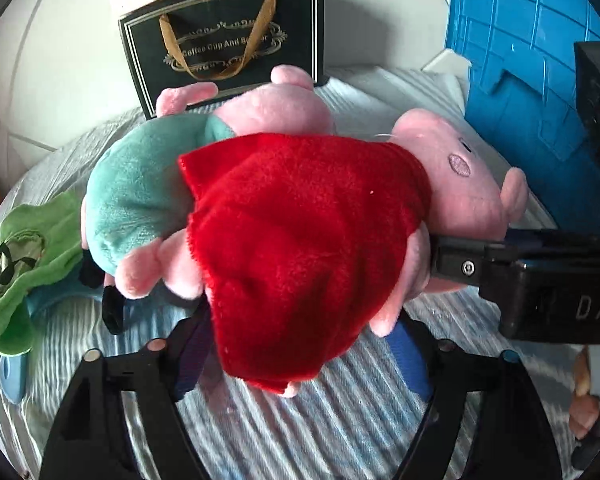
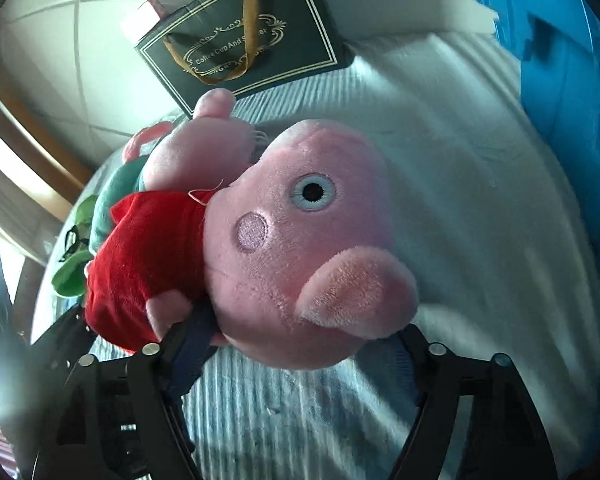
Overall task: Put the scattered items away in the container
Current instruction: 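Lift the red-dressed Peppa plush with both tools and carry it over the crate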
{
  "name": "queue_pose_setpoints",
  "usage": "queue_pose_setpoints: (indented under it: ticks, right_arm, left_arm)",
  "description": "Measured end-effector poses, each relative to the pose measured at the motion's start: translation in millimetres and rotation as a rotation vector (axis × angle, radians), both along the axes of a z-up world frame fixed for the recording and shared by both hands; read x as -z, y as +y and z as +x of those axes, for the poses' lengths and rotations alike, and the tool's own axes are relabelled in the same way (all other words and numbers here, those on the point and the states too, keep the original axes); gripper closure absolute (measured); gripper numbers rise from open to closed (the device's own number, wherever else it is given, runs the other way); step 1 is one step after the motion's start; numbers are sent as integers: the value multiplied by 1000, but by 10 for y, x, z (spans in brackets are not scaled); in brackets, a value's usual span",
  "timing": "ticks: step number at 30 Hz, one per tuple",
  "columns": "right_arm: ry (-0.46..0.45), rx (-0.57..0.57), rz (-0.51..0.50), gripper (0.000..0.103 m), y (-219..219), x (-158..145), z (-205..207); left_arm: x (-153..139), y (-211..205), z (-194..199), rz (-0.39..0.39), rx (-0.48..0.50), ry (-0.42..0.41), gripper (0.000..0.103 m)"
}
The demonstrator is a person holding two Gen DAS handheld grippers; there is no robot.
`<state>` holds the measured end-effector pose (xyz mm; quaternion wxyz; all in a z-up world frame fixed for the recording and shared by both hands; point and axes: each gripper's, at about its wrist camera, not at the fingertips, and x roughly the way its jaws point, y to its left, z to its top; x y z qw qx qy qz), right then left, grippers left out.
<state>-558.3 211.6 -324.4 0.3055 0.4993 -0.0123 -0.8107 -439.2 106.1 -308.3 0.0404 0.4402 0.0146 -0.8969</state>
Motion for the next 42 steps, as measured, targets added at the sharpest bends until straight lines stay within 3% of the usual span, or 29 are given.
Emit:
queue_pose_setpoints:
  ticks: [2, 5, 13, 27, 34, 42]
  right_arm:
    - [47, -7, 7, 34, -10, -77, 77]
    - [91, -15, -17, 37, 8, -218, 203]
    - [184, -18, -80, 39, 4, -849, 573]
    - [368, 112, -114, 39, 140, -2576, 1597]
    - [451, 202, -77, 39, 681, -3329, 1718]
    - [485, 269, -23, 39, 1865, -3752, 1239]
  left_arm:
    - [-47, 3, 45, -3, -4, 19, 36]
    - [-184, -30, 132, 7, -21, 55, 36]
    - [-830, -82, 543, -41, -11, 167, 36]
    - [-2522, -36, 1470, -64, 85, 384, 36]
    - [-3201, 427, 1357, -12, 169, 446, 36]
    - [-3566, 1610, 756, 13, 266, 442, 36]
